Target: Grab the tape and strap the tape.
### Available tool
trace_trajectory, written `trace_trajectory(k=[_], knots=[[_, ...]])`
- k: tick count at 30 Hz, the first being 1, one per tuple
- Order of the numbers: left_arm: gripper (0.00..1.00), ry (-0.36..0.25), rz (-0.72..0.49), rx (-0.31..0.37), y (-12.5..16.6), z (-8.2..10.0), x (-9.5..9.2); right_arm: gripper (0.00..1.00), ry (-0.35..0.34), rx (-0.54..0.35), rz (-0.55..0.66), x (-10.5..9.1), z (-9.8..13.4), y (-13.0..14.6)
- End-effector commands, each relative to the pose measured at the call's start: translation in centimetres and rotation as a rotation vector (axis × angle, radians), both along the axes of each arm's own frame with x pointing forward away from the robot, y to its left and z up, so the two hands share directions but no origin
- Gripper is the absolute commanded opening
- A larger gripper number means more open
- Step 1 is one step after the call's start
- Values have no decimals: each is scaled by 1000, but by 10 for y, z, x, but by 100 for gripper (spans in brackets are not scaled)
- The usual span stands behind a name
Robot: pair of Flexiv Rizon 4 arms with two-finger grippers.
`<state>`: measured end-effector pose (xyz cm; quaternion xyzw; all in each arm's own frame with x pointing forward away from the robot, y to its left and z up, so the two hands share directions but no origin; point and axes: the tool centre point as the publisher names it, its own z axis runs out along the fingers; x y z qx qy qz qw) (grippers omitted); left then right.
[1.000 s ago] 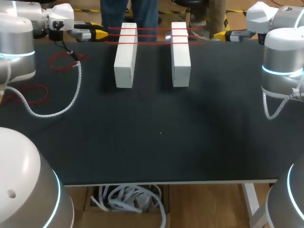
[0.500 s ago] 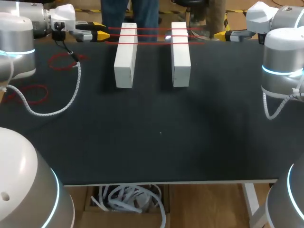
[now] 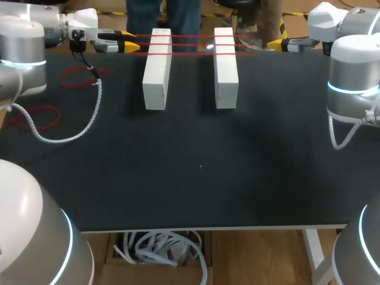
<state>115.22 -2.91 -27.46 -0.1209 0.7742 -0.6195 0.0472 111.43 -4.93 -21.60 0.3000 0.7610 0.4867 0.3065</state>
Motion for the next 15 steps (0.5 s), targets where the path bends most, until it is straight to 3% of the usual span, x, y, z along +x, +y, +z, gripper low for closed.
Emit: trace_trajectory(k=[1,9,15], knots=[[35,9,-72,-16,1,-8,10,100,0,0,0,0,0,0],[31,10,-100,-19,5,-20,13,100,0,0,0,0,0,0],[33,14,-117,-28,9,-28,11,100,0,0,0,0,0,0]])
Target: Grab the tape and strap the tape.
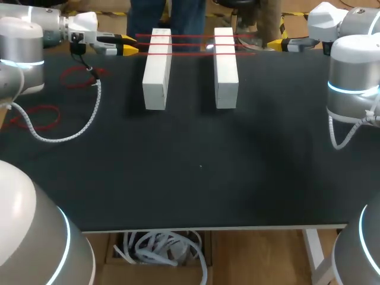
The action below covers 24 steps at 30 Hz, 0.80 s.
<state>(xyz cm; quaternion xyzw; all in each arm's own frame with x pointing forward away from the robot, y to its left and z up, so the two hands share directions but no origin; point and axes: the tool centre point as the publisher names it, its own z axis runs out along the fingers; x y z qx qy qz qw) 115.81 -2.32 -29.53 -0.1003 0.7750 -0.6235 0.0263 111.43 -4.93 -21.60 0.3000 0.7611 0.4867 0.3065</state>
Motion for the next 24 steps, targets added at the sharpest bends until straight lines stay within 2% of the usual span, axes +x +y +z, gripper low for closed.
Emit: trace_trajectory(k=[1,24], knots=[[33,9,-60,-21,4,-8,4,100,0,0,0,0,0,0],[32,23,-55,-47,10,-23,3,100,0,0,0,0,0,0]])
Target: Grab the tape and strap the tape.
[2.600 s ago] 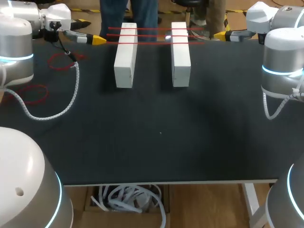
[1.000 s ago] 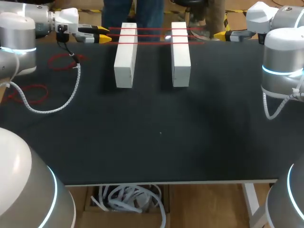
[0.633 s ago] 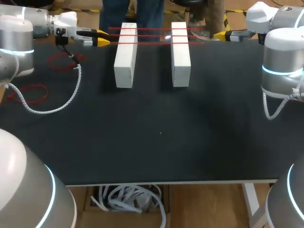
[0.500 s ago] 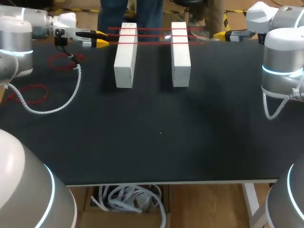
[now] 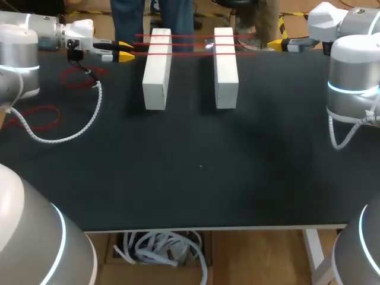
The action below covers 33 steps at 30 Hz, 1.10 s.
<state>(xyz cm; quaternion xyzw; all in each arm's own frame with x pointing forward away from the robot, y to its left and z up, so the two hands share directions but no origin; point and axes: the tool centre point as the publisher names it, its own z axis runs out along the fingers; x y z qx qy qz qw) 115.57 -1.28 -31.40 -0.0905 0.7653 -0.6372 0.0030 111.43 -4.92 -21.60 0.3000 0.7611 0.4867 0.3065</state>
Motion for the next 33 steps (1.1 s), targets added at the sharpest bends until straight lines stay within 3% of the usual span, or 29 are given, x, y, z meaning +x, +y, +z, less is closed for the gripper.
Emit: trace_trajectory(k=[1,27,33], knots=[[32,2,-12,-11,-1,-5,6,100,0,0,0,0,0,0],[28,-2,-13,-33,-3,-7,6,100,0,0,0,0,0,0],[20,-4,-14,-37,-3,-6,6,100,0,0,0,0,0,0]])
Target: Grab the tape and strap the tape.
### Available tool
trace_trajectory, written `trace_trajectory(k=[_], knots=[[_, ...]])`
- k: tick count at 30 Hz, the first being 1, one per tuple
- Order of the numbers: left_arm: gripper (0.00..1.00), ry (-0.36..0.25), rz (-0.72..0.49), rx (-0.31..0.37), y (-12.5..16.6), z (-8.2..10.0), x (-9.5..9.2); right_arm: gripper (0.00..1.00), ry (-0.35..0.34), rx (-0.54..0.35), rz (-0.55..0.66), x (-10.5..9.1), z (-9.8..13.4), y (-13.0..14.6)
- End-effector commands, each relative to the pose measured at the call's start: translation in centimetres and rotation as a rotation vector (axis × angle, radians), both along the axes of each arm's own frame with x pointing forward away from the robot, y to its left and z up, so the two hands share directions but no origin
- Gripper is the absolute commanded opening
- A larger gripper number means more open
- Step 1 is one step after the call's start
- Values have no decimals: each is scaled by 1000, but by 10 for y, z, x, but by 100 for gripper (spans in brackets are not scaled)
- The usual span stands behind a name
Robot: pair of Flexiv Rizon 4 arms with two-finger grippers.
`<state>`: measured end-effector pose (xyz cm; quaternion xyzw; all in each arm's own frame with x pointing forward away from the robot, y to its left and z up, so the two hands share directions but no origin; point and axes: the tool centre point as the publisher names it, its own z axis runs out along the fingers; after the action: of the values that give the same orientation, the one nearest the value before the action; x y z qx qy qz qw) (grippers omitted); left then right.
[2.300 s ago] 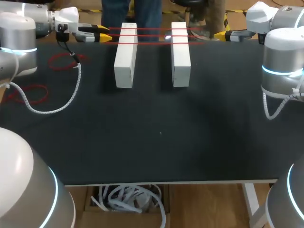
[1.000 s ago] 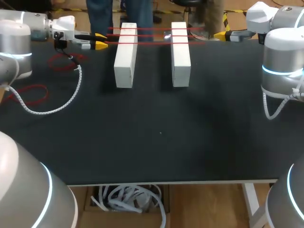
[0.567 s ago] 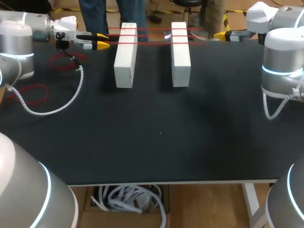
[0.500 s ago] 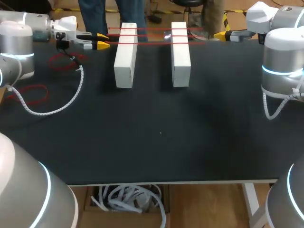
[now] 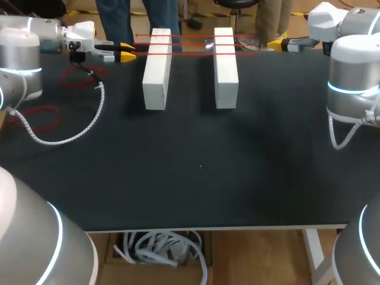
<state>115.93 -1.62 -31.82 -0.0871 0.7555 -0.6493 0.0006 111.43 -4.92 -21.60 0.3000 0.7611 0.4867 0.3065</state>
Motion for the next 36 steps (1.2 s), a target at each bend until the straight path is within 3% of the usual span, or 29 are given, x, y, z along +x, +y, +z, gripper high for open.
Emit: trace_trajectory(k=[1,12,15,26,36], knots=[[19,-1,-7,-7,1,-2,3,100,0,0,0,0,0,0],[12,1,-12,-13,-1,-1,2,100,0,0,0,0,0,0],[0,2,-13,-14,-1,-1,1,100,0,0,0,0,0,0],[0,-4,-24,-16,-4,2,-4,100,0,0,0,0,0,0],[0,-9,-56,-38,-21,29,-28,100,0,0,0,0,0,0]])
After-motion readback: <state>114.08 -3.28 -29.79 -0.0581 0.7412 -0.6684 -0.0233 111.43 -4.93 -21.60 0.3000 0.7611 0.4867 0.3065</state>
